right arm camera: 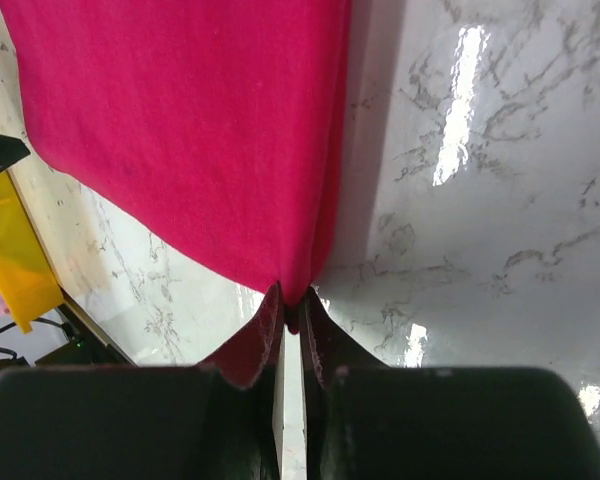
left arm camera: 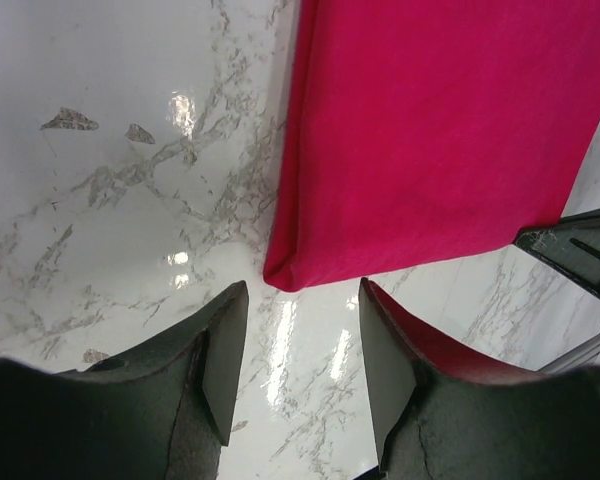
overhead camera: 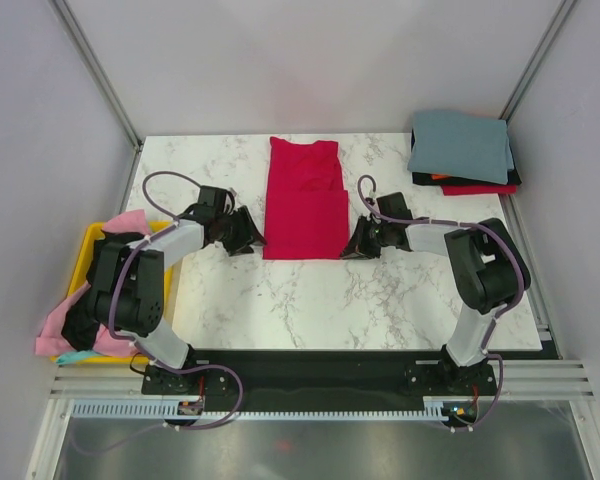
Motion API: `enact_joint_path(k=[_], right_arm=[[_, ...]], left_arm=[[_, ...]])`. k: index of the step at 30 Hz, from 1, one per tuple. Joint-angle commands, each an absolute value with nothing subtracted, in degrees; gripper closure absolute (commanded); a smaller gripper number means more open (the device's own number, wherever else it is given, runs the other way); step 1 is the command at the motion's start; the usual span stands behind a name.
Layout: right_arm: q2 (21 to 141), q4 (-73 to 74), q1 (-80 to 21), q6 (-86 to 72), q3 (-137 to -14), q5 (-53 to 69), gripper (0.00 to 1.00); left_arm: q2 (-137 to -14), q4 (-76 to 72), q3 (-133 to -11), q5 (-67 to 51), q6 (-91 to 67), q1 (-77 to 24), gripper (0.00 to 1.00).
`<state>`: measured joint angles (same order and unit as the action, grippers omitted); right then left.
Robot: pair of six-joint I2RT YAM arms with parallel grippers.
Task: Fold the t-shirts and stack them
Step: Fold the tshirt
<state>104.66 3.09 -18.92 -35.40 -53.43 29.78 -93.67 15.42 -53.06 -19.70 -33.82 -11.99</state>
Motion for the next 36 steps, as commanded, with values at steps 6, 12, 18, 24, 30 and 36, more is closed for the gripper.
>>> enact_joint_path(k=[6, 12, 18, 24, 30, 36], right_arm=[[106.2, 1.0, -19.2, -34.5, -54.1, 30.1, 0.97], [107.1, 0.9, -19.2, -33.9, -54.1, 30.5, 1.00], [107.5, 1.0, -19.2, -33.2, -53.9, 30.8, 1.00], [105.6, 0.5, -19.1, -32.9, -52.4, 30.4, 1.00], [95.6, 8.0, -19.4, -30.9, -47.7, 27.2, 1.00], [76.8, 16.2, -20.9, -31.9, -40.8, 25.5, 1.00]], left_arm=[[-95.4, 9.3, -49.7, -20.7, -35.5, -13.8, 0.45], [-98.1, 7.0, -48.2, -20.6, -35.7, -14.2, 0.46], [-100.3, 5.0, -47.8, -20.3, -36.4, -14.8, 0.62], [-97.1, 5.2, -46.8, -20.1, -36.8, -15.3, 0.98], [-87.0, 12.8, -45.4, -19.3, -37.1, -19.2, 0.98], [-71.7, 24.0, -44.1, -14.3, -39.6, -26.4, 0.98]])
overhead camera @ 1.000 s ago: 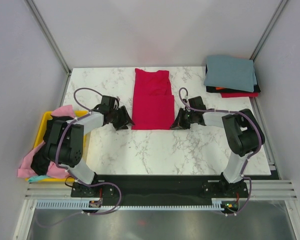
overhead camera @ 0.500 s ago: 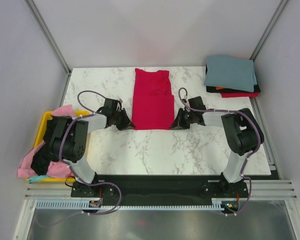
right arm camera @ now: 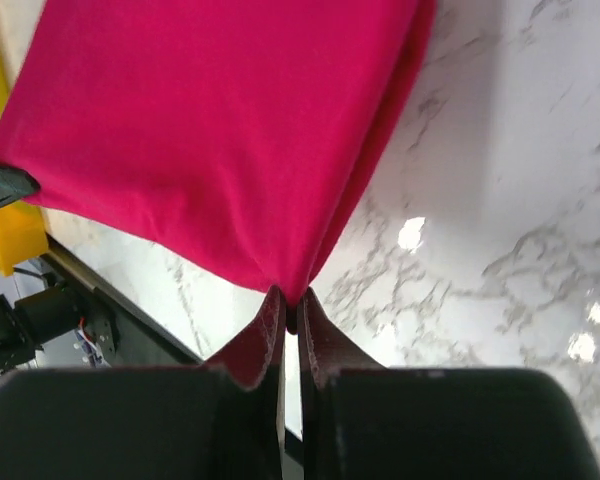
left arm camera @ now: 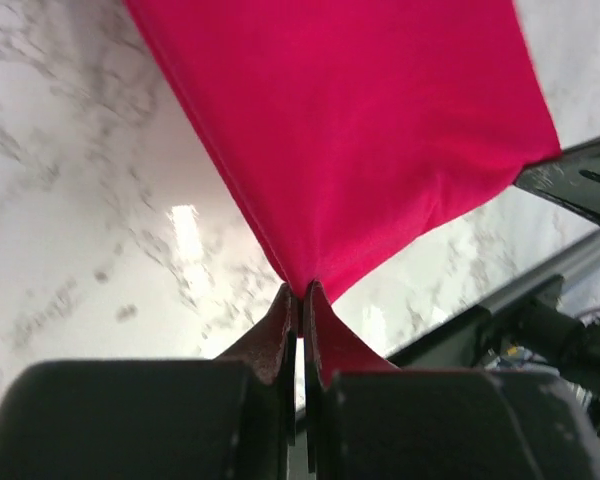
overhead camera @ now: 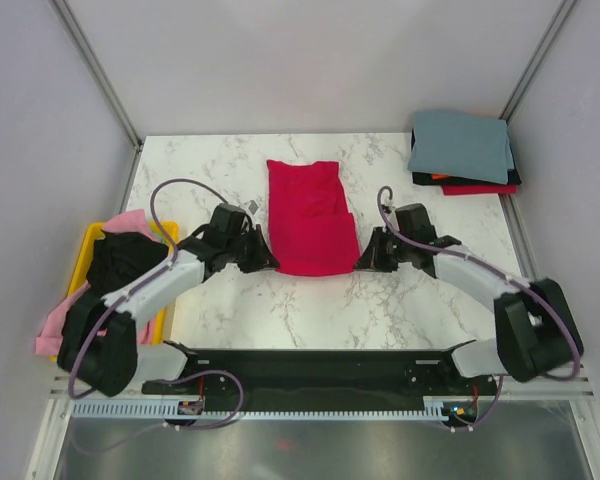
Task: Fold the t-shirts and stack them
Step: Fold the tshirt
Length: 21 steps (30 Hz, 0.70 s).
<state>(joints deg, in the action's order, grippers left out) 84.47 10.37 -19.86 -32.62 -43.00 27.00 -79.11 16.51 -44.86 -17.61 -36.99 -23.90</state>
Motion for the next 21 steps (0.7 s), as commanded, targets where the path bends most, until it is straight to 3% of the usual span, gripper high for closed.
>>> enact_joint_path(k=[1, 5, 9, 21], right_arm=[[71.9, 17.4, -21.2, -32.3, -40.4, 25.2, 1.00], [63.5, 22.7, -22.1, -34.9, -41.8, 22.8, 1.00], [63.0, 27.1, -22.1, -34.0, -50.3, 20.9, 1.00], [80.6, 29.4, -20.7, -28.0, -68.7, 16.6, 1.00]], left_arm=[[-67.8, 27.1, -43.9, -14.2, -40.2, -26.7, 0.98], [-60.1, 33.5, -45.4, -12.8, -41.4, -27.3, 0.98], [-61.0, 39.7, -54.2, -9.6, -38.7, -26.9, 0.98], [-77.3, 41.8, -72.3, -9.1, -31.8, -20.6, 0.98]])
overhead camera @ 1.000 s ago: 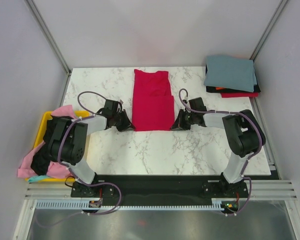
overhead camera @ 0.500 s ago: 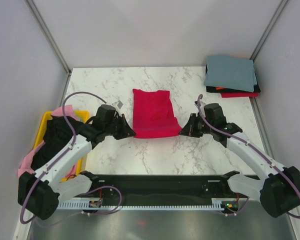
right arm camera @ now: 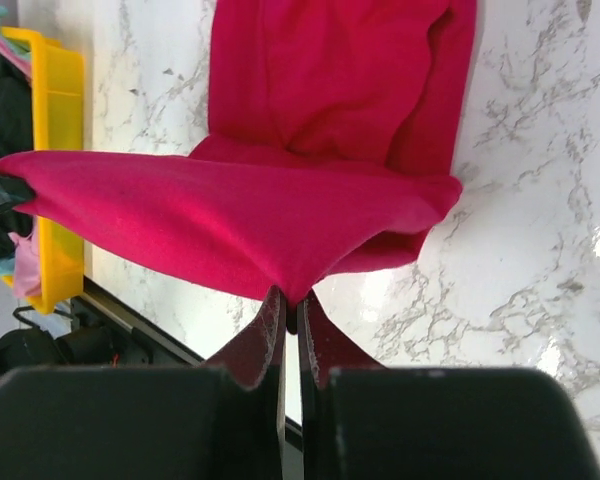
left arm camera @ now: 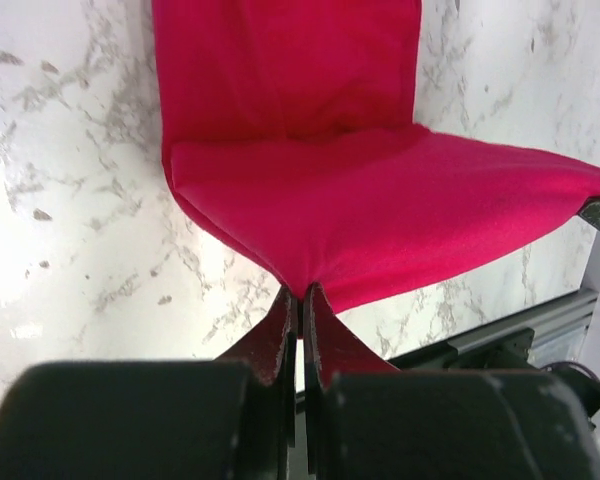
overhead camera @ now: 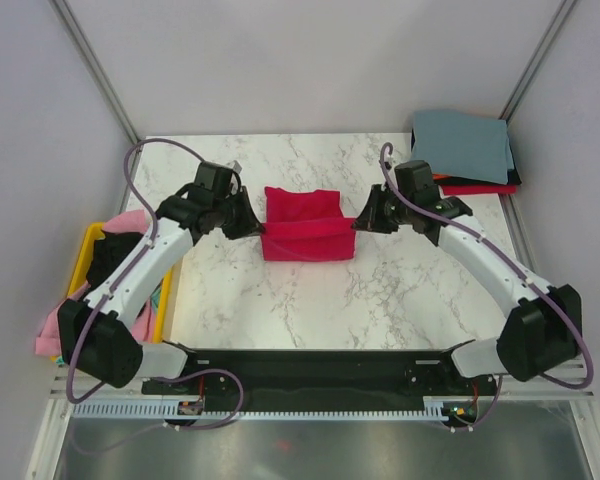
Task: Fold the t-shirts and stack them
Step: Fold the tshirt
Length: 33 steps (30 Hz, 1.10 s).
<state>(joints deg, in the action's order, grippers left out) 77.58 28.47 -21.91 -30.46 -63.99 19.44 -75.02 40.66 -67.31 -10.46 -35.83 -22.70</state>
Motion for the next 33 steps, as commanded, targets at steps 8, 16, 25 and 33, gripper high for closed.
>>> enact_joint_path(k=[8, 16, 25, 33], right_arm=[[95.9, 29.4, -18.2, -25.9, -82.6, 16.7, 1.00], [117.2, 29.9, -17.2, -26.1, -98.2, 13.1, 0.99], [131.8, 36.2, -15.8, -26.3, -115.1, 8.4, 0.20], [118.6, 12.3, -14.0, -26.3, -87.4, 22.7, 0.02]], left_arm=[[-95.4, 41.6, -87.2, -11.2, -29.5, -16.0, 0.98], [-121.1, 41.4, -107.6, -18.6, -26.6, -11.5, 0.95], [-148.0, 49.1, -140.3, -30.1, -27.2, -8.6, 0.00], [-132.6, 49.0, -127.4, -24.1, -24.9, -6.3, 0.00]])
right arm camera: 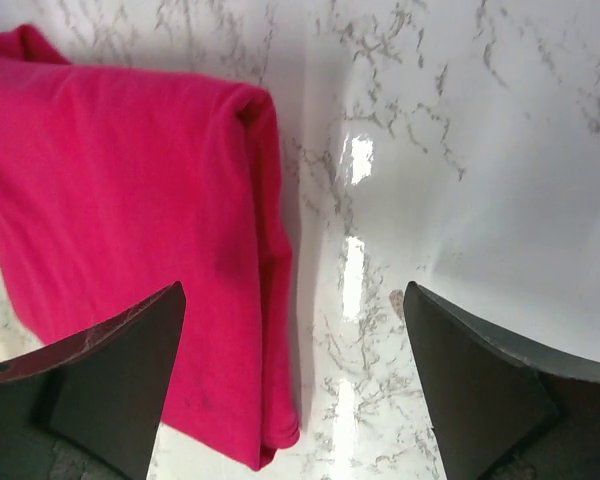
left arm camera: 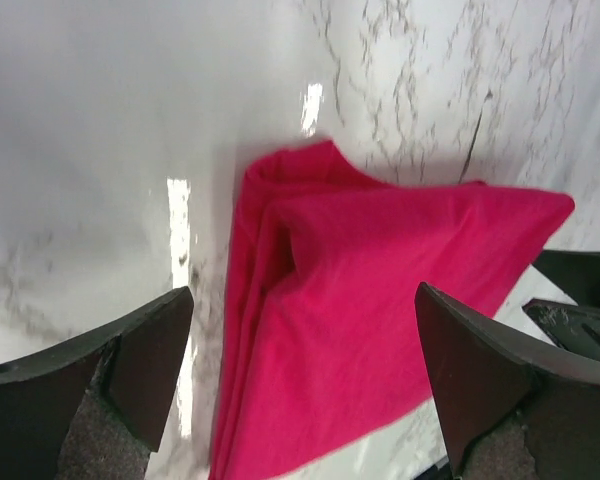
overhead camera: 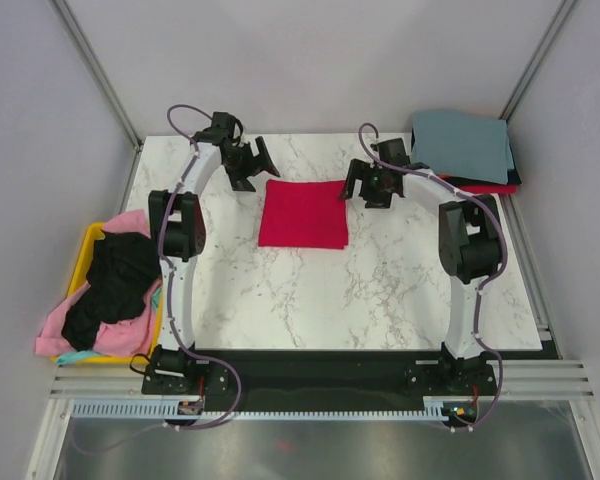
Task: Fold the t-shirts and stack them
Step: Fold the tshirt, then neatly place the folded tshirt to the corner
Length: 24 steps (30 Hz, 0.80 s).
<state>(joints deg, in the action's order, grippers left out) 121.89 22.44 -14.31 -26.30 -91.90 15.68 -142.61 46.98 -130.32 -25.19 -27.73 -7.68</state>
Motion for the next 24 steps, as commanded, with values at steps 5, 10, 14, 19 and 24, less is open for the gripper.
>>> enact_joint_path(k=[5, 10, 14, 19, 24], right_arm=[[122.0, 9.9, -15.3, -26.7, -84.3, 25.7, 0.02], [127.4, 9.2, -18.6, -29.1, -85.3, 25.1, 0.07], [132.4, 2.7, -20.6, -33.5, -86.6, 29.0, 0.28], [135.3, -6.4, -20.3, -38.0, -85.6, 34.0, 0.99], [131.5, 6.1, -17.6, -28.9, -93.3, 29.9, 1.00]], left_arm=[[-121.7, 49.0, -115.3, -22.2, -23.3, -5.6, 0.01], [-107.7, 48.7, -103.1, -20.0, -21.6, -5.6, 0.02], [-96.0, 47.6, -88.8, -19.0, -20.0, -5.6, 0.02], [-80.4, 45.6, -72.5, -19.9, -17.0, -5.5, 0.02], [-66.2, 43.6, -58.1, -20.3, -19.3, -5.6, 0.01]])
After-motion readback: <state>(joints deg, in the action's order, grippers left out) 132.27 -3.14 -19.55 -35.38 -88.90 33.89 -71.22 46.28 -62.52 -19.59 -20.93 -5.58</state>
